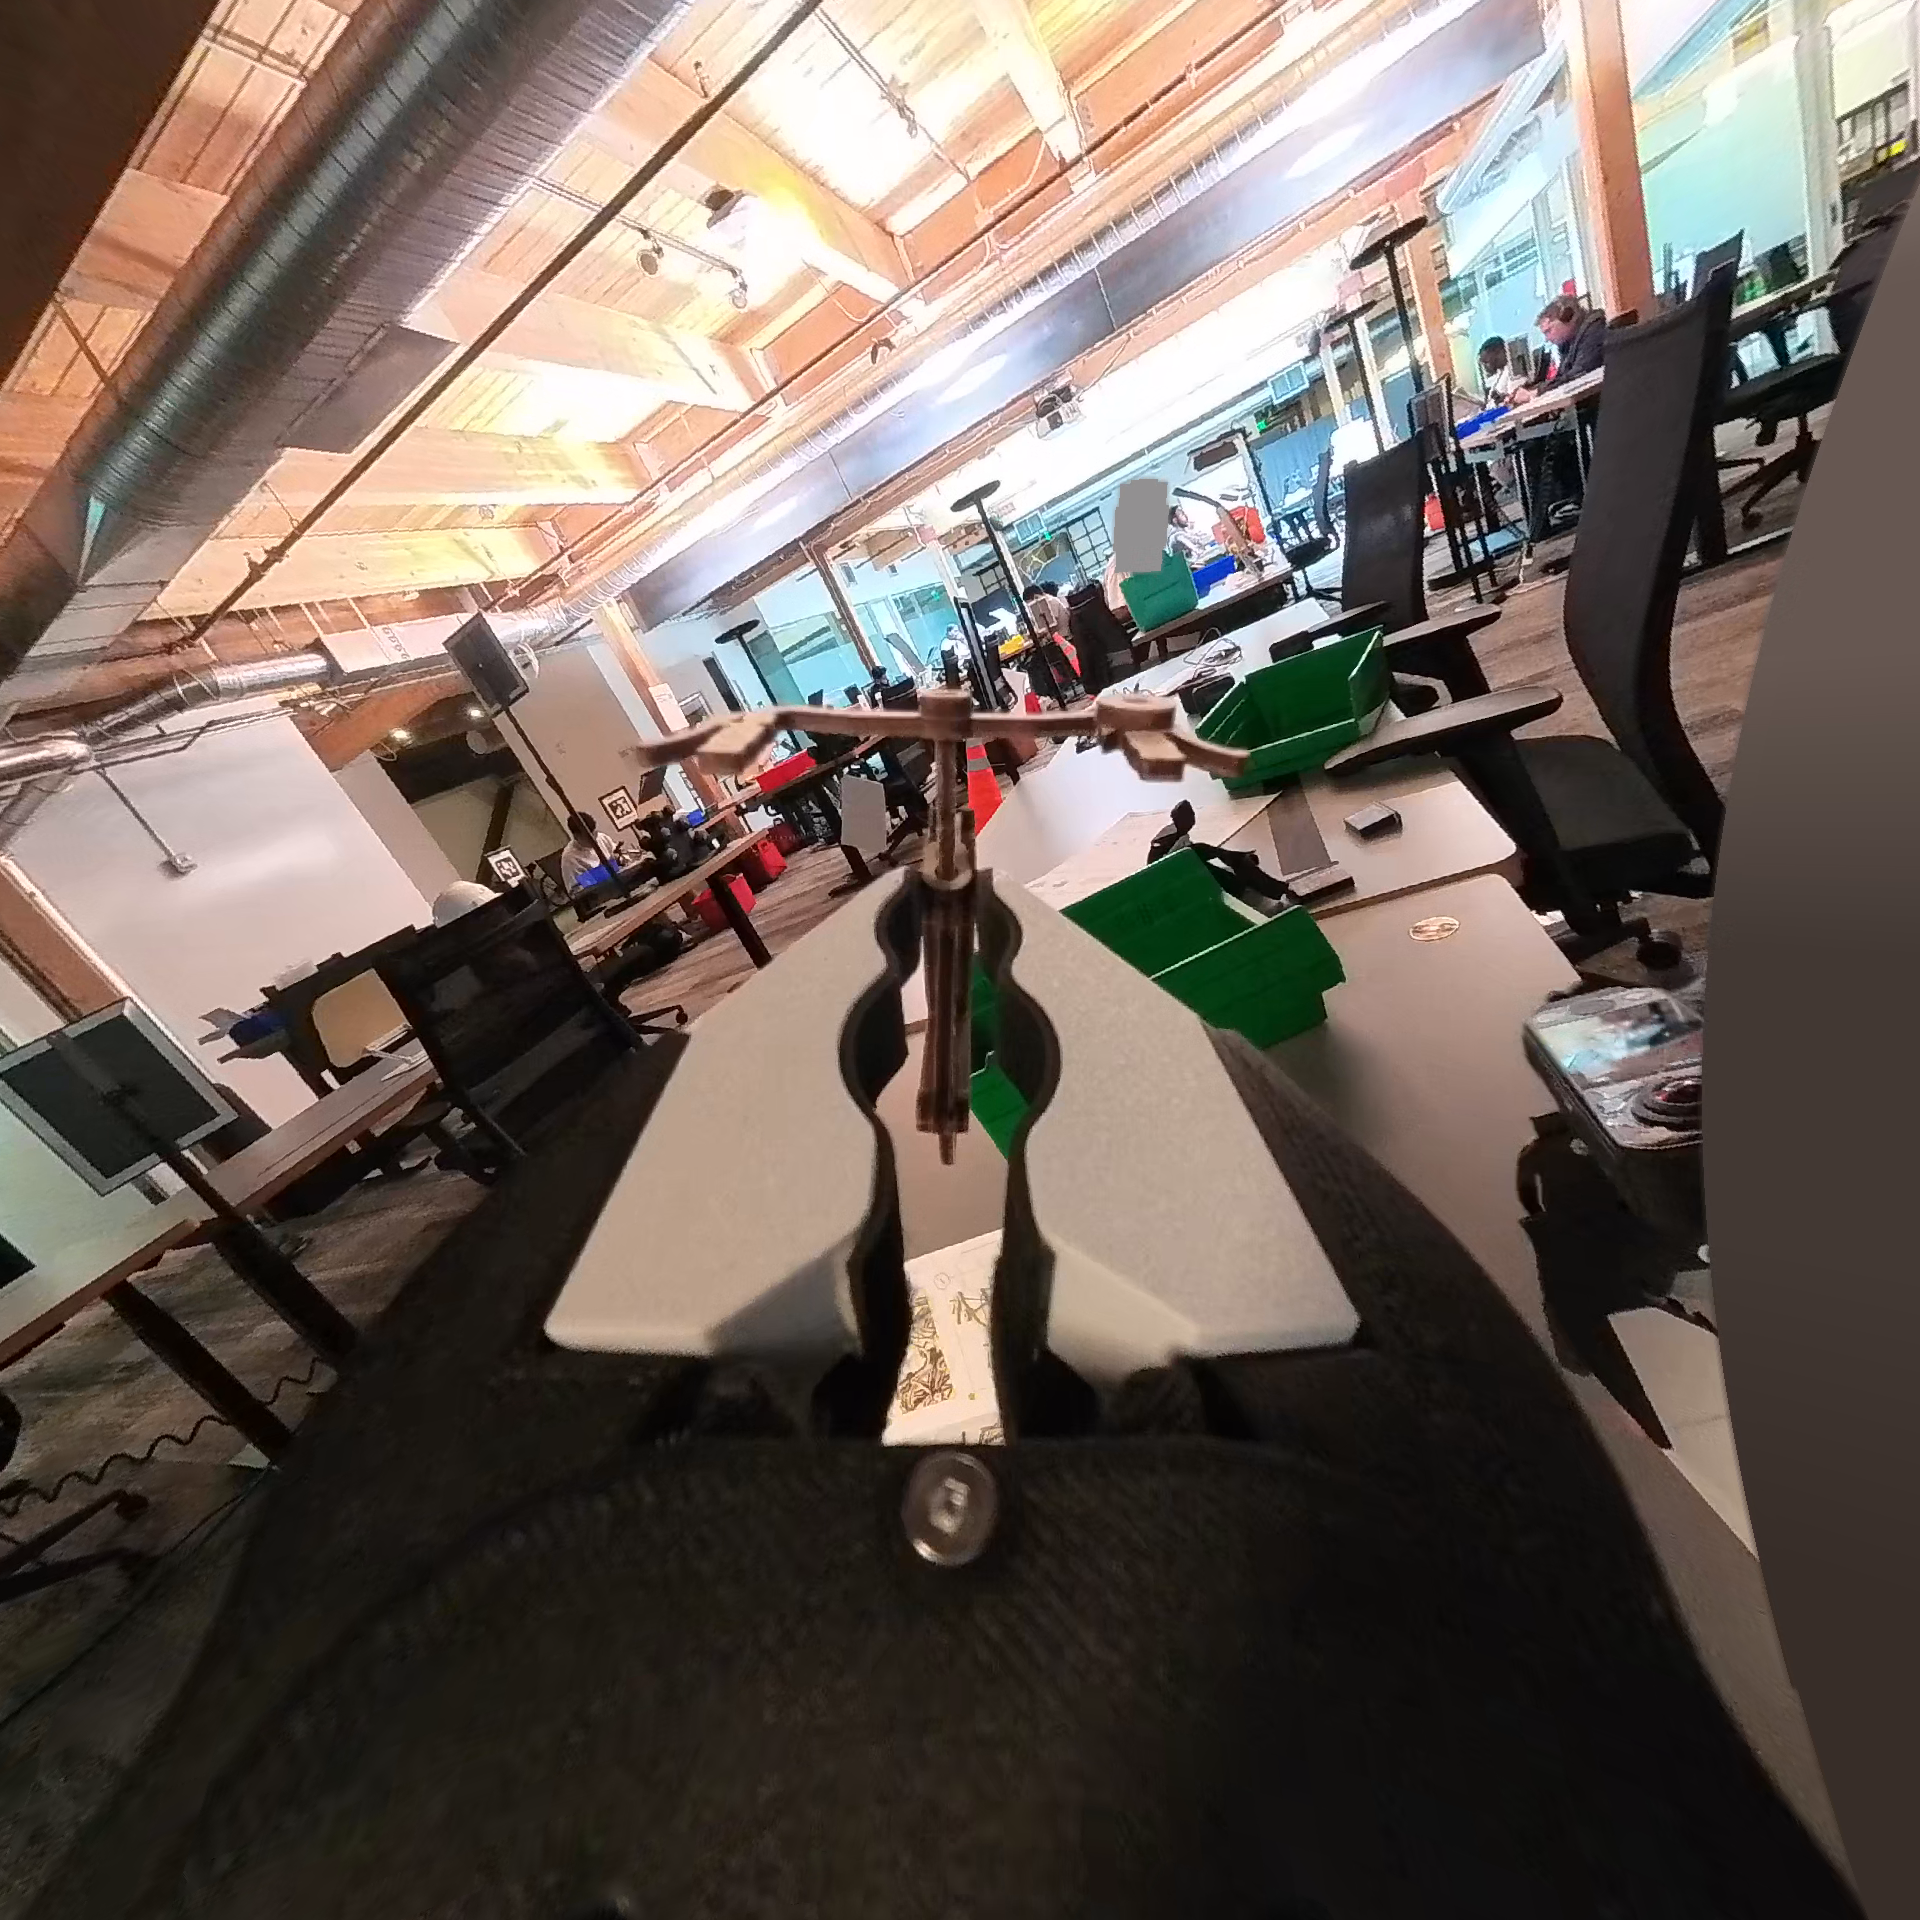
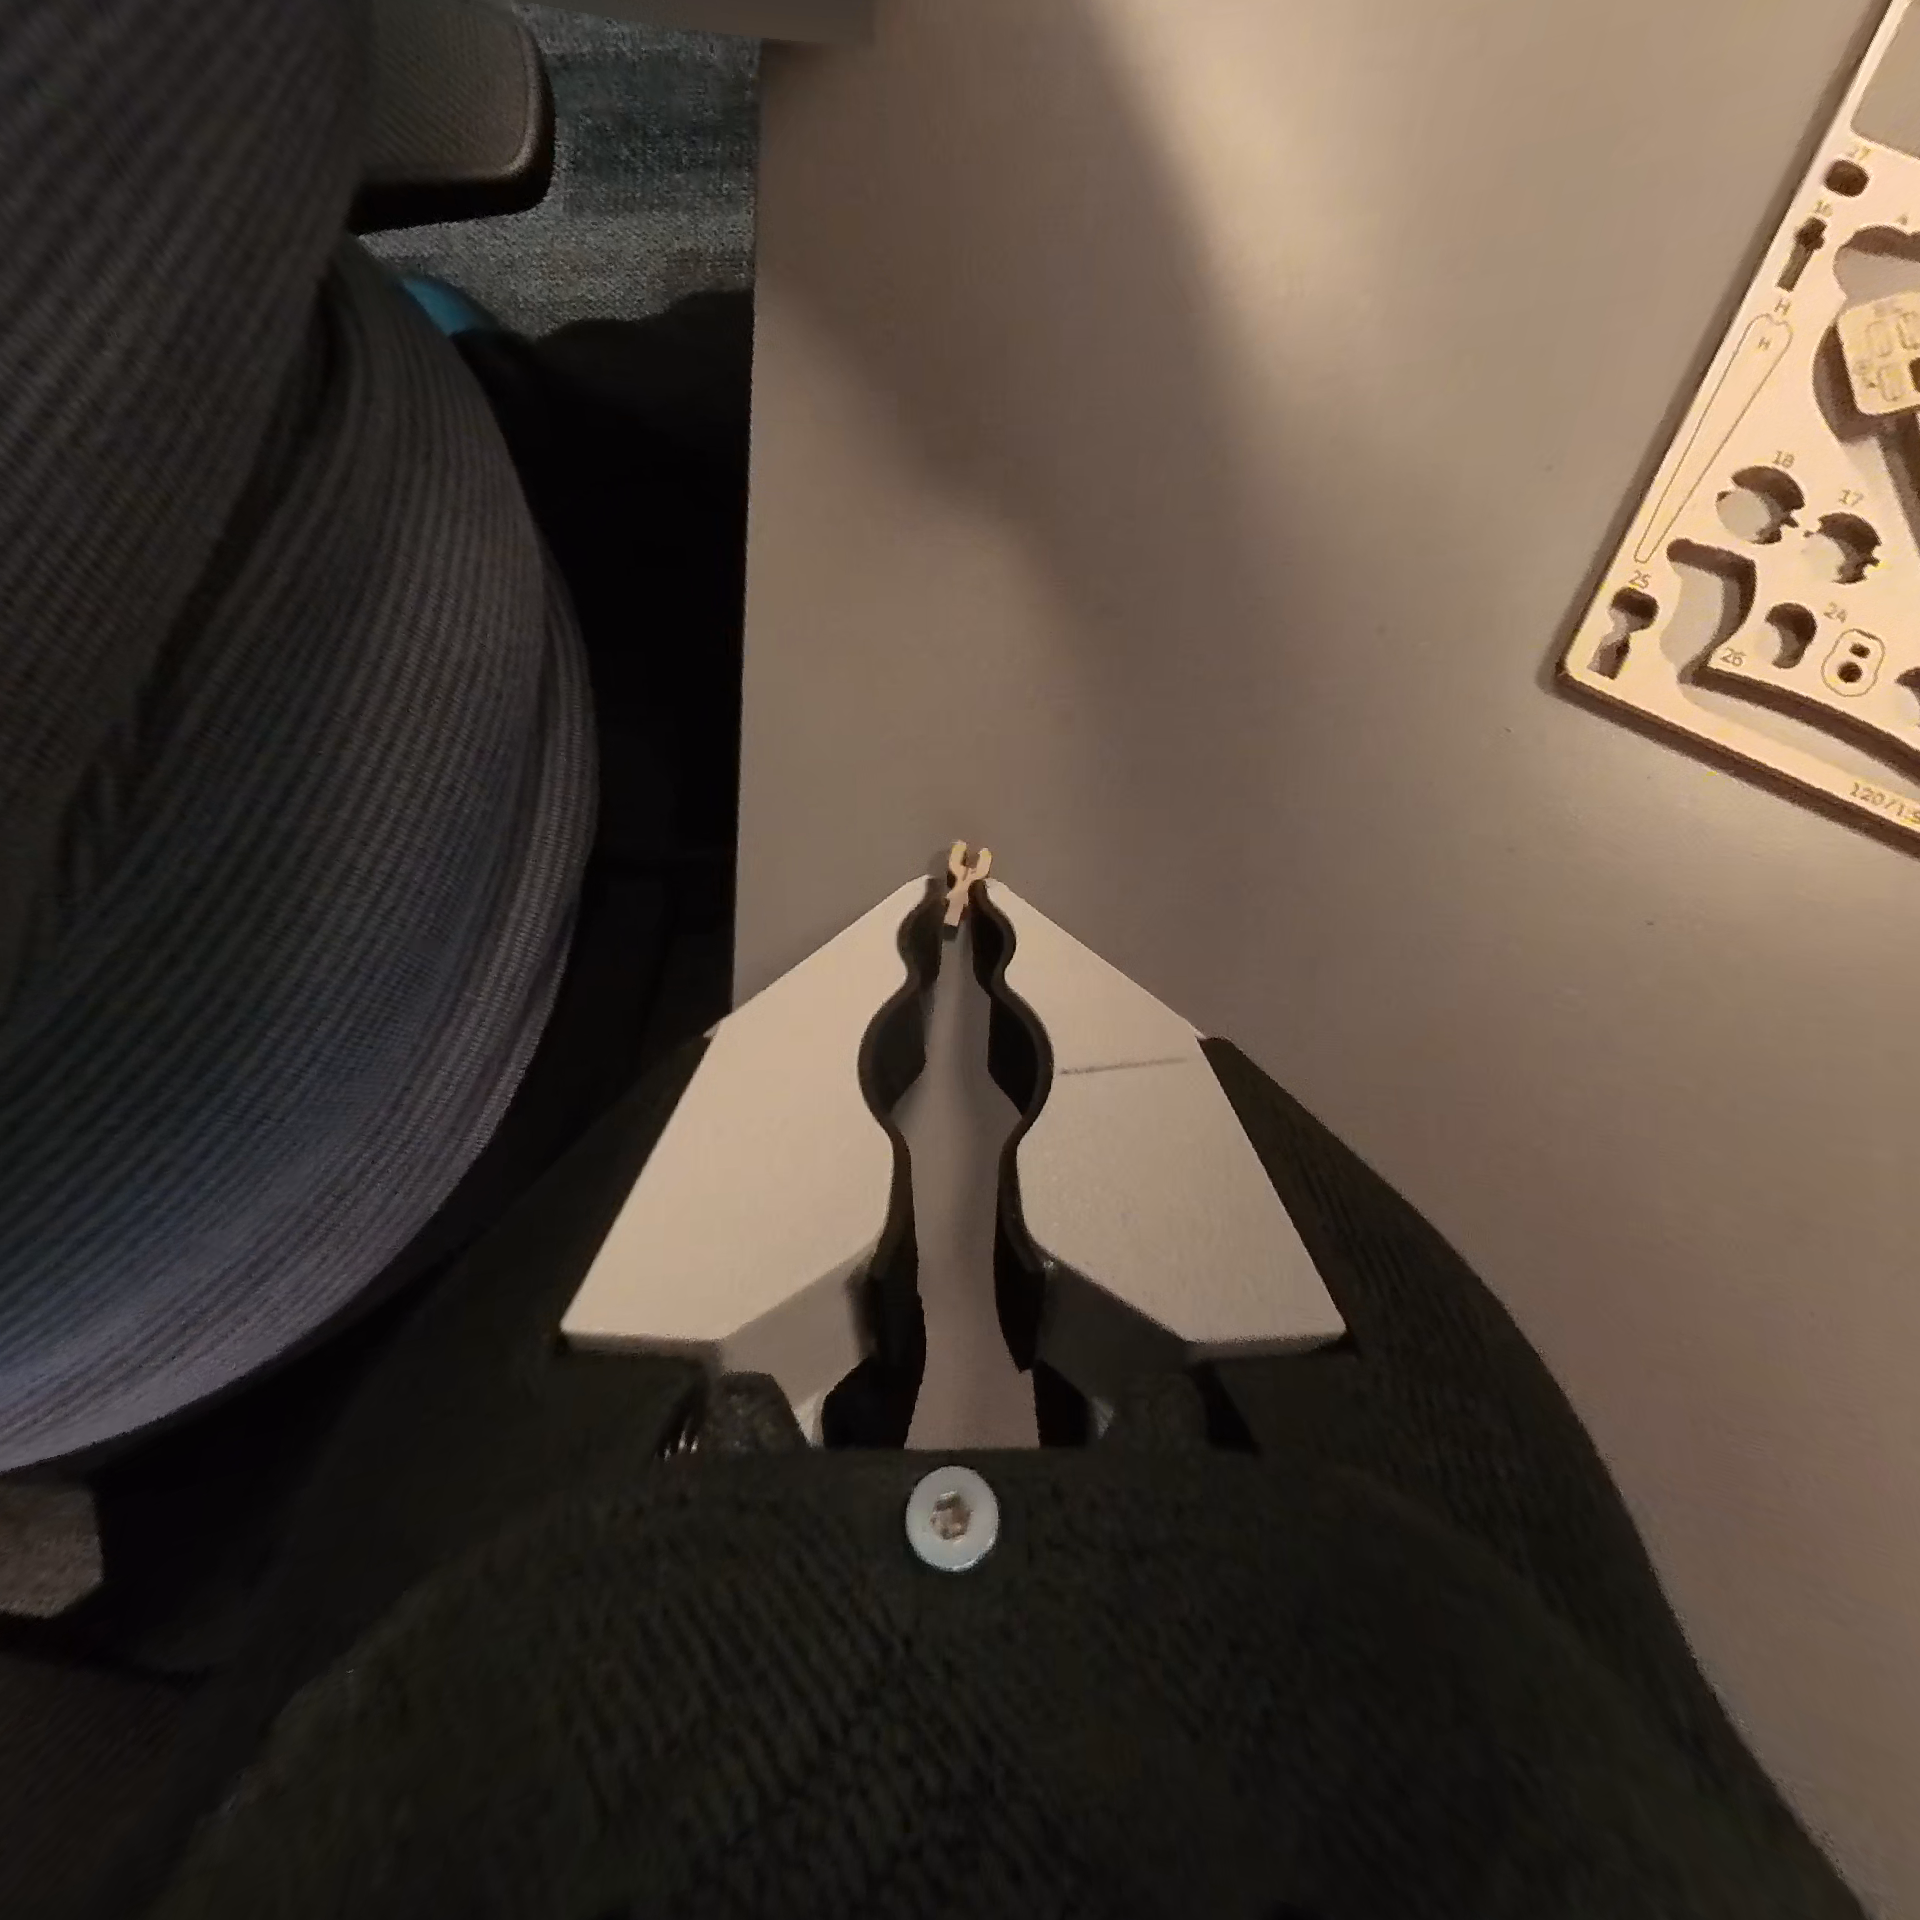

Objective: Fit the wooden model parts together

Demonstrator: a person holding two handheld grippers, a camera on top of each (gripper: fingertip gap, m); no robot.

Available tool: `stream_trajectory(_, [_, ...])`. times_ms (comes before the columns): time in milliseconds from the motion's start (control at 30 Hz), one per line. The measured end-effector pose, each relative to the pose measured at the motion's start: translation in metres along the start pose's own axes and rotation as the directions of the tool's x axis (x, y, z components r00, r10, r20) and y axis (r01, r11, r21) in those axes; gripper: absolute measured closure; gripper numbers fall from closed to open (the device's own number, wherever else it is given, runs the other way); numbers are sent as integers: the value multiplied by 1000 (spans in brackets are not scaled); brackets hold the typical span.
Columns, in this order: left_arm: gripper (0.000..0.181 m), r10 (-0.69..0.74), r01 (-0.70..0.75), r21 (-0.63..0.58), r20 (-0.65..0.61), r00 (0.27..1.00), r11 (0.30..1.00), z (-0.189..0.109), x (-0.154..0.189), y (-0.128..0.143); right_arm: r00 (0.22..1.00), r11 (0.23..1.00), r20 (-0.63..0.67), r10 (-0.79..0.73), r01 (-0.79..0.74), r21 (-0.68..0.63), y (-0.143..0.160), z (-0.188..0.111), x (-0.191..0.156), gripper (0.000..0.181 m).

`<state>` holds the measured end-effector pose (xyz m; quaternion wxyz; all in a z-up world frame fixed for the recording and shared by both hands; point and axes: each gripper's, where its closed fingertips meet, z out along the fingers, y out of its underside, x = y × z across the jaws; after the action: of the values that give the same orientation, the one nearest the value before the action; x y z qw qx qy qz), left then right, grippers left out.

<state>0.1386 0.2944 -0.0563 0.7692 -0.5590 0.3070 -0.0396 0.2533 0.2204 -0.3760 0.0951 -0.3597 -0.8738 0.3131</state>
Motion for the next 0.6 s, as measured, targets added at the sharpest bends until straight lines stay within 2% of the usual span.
stream_trajectory(267, [172,2,-2,-14,-11,1000,1000,3,2,3,990,997,-122,72,-69,28,-2,2,5,180])
stream_trajectory(333, [172,2,-2,-15,-19,1000,1000,5,4,4,972,1000,-234,14,-18,-12,1,-7,17,180])
stream_trajectory(400, [172,-6,5,-19,-34,999,1000,9,8,6,919,999,-391,-49,51,-6,-12,-37,38,180])
stream_trajectory(467, [173,-47,46,-19,-61,997,999,15,12,7,786,988,-606,-125,152,-6,-39,-92,67,180])
stream_trajectory(533, [173,-139,142,11,-140,980,990,20,22,3,541,949,-800,-260,298,-106,-76,-164,87,180])
stream_trajectory(600, [172,-250,268,42,-236,939,963,22,31,-3,253,870,-878,-406,402,-287,-114,-232,90,181])
